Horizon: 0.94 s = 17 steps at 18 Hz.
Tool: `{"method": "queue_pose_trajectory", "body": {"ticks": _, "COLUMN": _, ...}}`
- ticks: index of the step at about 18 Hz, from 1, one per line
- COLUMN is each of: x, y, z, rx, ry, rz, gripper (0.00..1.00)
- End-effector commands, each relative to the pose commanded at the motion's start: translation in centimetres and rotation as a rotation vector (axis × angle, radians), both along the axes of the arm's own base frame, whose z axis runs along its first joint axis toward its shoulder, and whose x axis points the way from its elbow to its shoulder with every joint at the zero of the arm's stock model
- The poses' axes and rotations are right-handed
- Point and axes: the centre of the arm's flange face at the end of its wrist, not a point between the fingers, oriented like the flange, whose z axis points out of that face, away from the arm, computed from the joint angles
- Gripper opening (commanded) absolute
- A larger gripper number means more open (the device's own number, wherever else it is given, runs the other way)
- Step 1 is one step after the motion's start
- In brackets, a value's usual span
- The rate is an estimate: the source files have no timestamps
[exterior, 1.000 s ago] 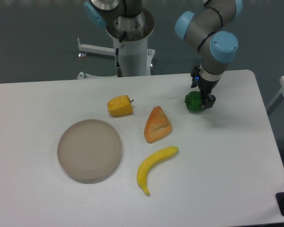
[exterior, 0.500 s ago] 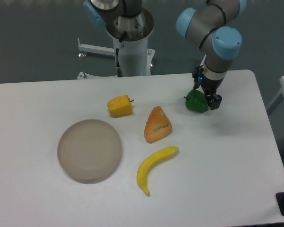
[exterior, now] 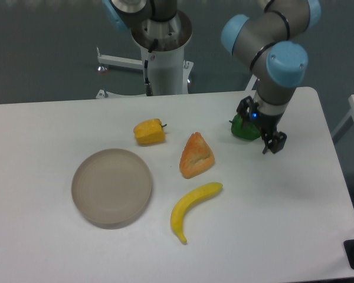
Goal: Place the green pepper on the table
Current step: 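Lift the open gripper up away from the green pepper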
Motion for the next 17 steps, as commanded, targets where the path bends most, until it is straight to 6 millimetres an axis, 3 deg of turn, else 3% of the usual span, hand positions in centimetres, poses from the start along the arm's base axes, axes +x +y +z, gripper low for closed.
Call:
{"method": "queue_pose_trajectory", "body": {"ticks": 3, "x": 0.90, "y": 0.88, "z": -0.24, "rx": 0.000, "ry": 0.000, "rz": -0.019, "gripper": 1.00}}
{"method": "queue_pose_trajectory", "body": {"ticks": 17, "x": 1.50, "y": 0.56, "z": -0.42, "rx": -0.005, "ry": -0.003, "rz": -0.019, "gripper": 1.00}}
